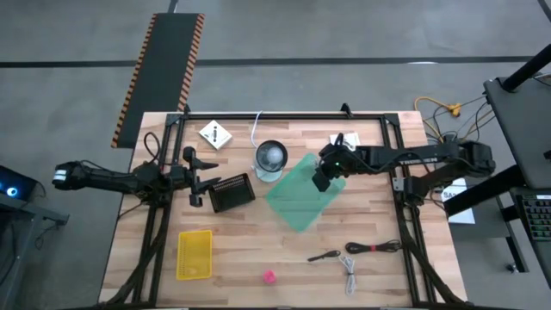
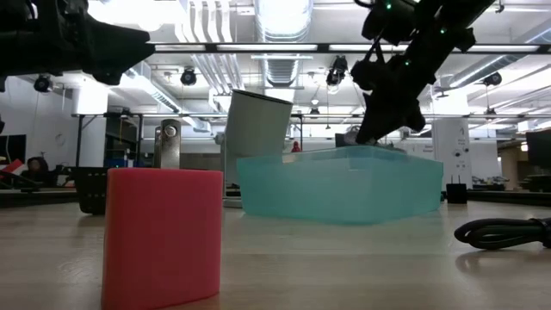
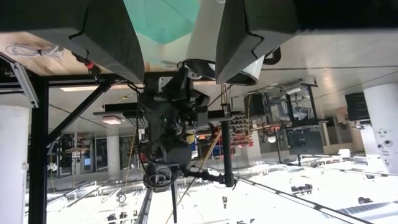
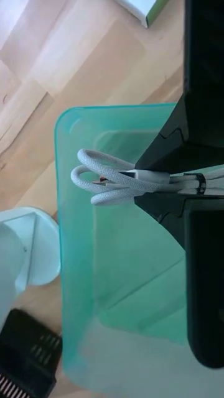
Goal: Pick and place items into bin
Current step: Put the top white charger cable into the green bin
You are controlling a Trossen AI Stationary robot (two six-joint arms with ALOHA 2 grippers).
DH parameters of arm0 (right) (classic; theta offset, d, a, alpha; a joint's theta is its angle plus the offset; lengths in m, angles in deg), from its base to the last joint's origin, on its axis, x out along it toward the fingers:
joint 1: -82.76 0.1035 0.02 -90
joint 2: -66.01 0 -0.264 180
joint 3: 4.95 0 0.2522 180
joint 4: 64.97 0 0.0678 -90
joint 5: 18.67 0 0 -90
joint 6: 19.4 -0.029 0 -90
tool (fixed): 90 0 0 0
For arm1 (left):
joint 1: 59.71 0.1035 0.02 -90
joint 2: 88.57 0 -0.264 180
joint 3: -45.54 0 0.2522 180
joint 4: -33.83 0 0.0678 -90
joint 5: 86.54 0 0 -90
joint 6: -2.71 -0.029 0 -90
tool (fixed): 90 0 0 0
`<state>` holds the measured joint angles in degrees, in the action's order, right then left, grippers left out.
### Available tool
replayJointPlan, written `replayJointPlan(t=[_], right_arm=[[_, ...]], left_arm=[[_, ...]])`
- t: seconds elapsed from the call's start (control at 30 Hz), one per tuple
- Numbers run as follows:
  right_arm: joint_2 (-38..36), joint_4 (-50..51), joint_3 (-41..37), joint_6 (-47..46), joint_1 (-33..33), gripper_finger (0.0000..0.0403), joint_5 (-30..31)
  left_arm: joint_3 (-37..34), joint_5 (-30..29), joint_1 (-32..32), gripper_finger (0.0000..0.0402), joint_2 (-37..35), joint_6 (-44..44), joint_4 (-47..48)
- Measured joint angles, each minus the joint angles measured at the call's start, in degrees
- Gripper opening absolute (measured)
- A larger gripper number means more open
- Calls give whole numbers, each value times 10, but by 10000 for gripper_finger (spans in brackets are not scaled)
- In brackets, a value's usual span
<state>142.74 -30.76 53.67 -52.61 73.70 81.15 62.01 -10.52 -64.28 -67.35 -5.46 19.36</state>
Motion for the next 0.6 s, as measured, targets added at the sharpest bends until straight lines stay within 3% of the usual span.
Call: replayJointPlan(t=[0.6], right_arm=[[75,-1,19,-9,0,25,-9]], left_arm=[[-2,0,0,183,0,0,-3]])
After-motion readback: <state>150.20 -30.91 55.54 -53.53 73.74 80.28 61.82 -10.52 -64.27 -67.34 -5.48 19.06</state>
